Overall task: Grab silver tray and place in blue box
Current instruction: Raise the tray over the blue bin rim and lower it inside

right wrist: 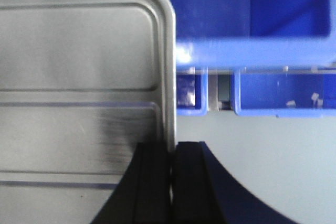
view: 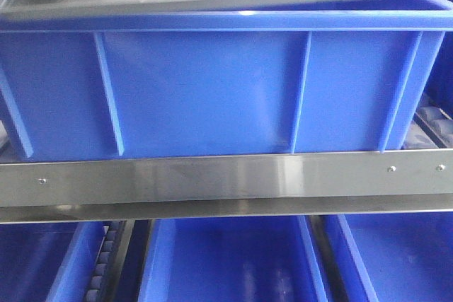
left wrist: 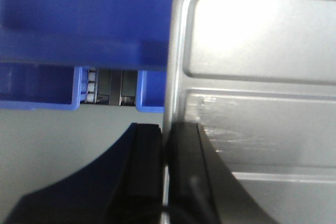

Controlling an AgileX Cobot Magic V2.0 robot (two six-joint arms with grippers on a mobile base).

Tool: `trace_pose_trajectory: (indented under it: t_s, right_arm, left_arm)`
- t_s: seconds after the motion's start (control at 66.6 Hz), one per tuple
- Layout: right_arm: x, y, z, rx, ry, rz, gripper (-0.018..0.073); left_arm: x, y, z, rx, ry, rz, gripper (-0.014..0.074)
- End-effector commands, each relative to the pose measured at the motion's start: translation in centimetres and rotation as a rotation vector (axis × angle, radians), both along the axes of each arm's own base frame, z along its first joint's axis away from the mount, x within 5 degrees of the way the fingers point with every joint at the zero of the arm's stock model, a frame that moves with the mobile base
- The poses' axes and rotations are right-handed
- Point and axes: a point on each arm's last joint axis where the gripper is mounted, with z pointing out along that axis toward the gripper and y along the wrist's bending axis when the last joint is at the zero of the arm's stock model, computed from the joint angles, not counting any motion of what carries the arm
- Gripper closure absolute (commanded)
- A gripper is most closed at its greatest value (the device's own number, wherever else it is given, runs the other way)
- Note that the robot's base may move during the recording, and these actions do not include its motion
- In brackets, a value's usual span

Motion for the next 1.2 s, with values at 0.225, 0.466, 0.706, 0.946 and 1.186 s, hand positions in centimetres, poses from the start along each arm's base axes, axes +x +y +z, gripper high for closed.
trace_pose_trajectory:
  t_s: [0.225,0.466,0.706,0.946,1.186]
  right_arm:
    - [5.6,-0.3,4.4,0.148,-0.193,0.042,0.0503]
    - [10.3,-0.5,4.7,0.158,-0.251,0.044,0.0503]
    - [13.8,0.7,2.6,0.15,-0.28,0.061,0.0503]
    - [15.3,1.3,0.9,0.143,-0.27,0.066,0.0503]
    - [15.3,1.3,1.1,0.137,-0.296,0.071,0.0503]
  left_arm:
    - [5.4,-0.8,5.0,-0.168,-0.203,-0.078,0.0601]
    - [10.2,-1.3,4.7,-0.203,-0.26,-0.054,0.0601]
    - [14.1,-1.0,2.6,-0.188,-0.304,-0.027,0.0601]
    - [15.2,-0.6,1.8,-0.179,-0.301,-0.007,0.0602]
    - [15.2,-0.6,1.8,-0.18,-0.303,-0.008,0.0602]
